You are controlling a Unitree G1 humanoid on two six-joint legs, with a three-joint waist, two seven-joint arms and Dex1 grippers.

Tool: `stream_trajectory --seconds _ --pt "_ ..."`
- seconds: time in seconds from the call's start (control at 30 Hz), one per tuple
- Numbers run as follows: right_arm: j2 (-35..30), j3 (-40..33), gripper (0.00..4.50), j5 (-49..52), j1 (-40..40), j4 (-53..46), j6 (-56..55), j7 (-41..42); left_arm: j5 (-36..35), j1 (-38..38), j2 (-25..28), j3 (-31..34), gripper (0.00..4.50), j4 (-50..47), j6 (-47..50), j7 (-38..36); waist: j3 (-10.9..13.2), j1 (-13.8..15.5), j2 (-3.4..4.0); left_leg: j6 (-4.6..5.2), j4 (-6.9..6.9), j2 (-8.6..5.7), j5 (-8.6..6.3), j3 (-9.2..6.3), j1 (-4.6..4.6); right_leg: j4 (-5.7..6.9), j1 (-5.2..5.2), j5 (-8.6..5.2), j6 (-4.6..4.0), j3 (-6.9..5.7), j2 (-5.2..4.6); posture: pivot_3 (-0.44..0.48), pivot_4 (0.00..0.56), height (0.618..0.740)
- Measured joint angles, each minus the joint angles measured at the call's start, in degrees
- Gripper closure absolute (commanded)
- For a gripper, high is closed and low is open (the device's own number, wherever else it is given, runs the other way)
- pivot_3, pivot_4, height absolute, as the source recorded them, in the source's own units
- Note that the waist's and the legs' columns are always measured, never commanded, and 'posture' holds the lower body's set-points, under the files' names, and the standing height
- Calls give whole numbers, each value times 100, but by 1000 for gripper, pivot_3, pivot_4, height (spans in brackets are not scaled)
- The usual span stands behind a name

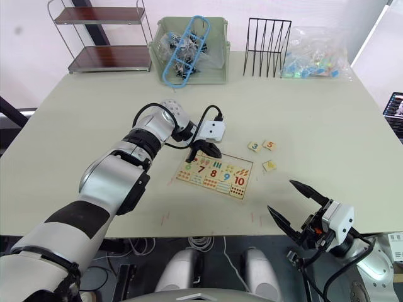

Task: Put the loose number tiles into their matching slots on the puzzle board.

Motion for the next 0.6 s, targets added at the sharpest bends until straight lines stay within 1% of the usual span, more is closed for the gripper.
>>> stream_trajectory --seconds 0.6 --pt "0 0 0 -6 -19 14 -1 6 13 0 18 -37 4471 0 0 -67 0 0 0 0 0 0 0 0 0 0 0 0 0 0 0 0 150 740"
